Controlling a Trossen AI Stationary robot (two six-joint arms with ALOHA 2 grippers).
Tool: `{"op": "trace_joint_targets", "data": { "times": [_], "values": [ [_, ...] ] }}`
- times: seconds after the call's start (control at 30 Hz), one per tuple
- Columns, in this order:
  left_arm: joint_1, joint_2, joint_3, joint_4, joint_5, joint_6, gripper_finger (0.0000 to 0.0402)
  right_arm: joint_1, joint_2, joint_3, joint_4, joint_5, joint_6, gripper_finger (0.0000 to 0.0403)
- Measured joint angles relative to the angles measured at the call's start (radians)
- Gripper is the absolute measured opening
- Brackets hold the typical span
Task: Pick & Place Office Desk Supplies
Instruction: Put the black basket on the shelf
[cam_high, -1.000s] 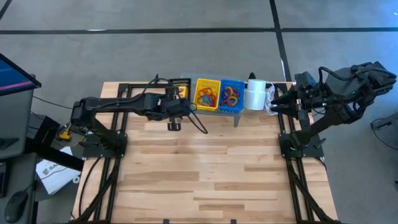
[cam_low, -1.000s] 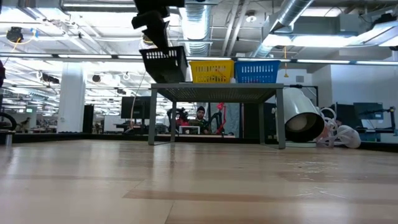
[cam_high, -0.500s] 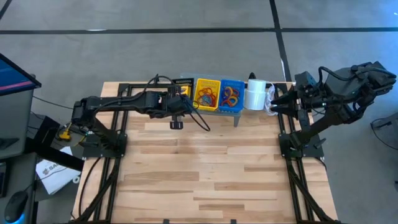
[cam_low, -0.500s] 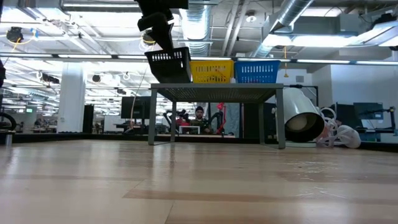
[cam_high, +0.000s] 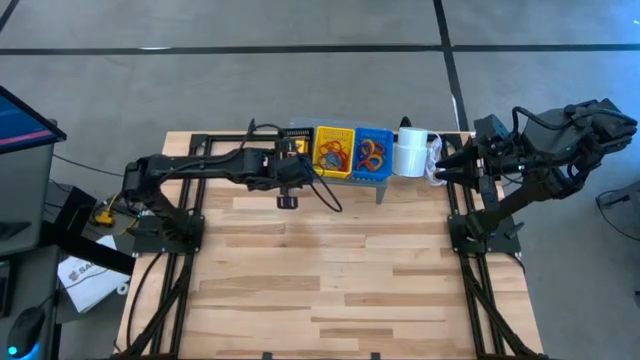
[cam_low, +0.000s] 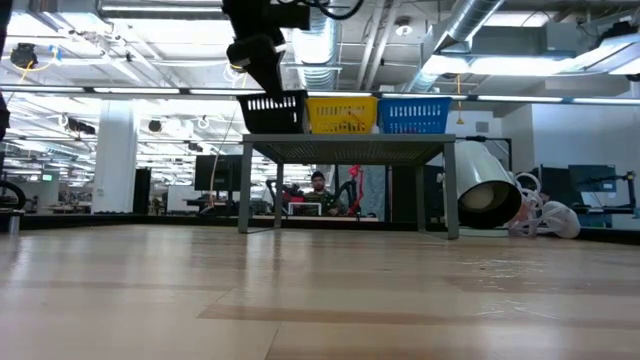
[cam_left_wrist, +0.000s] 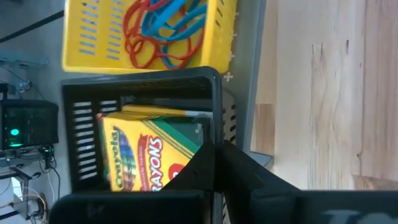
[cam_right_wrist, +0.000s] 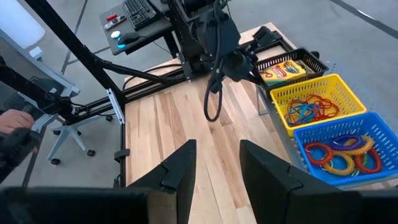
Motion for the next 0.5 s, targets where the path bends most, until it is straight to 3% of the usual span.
{"op": "trace_joint_targets", "data": {
  "times": [0.5],
  "values": [
    [0.005,0.014,0.000,0.035,0.016,0.001,0.0006,0.000,0.000,0.000,0.000,-0.023,0.005,0.0120]
  ]
}}
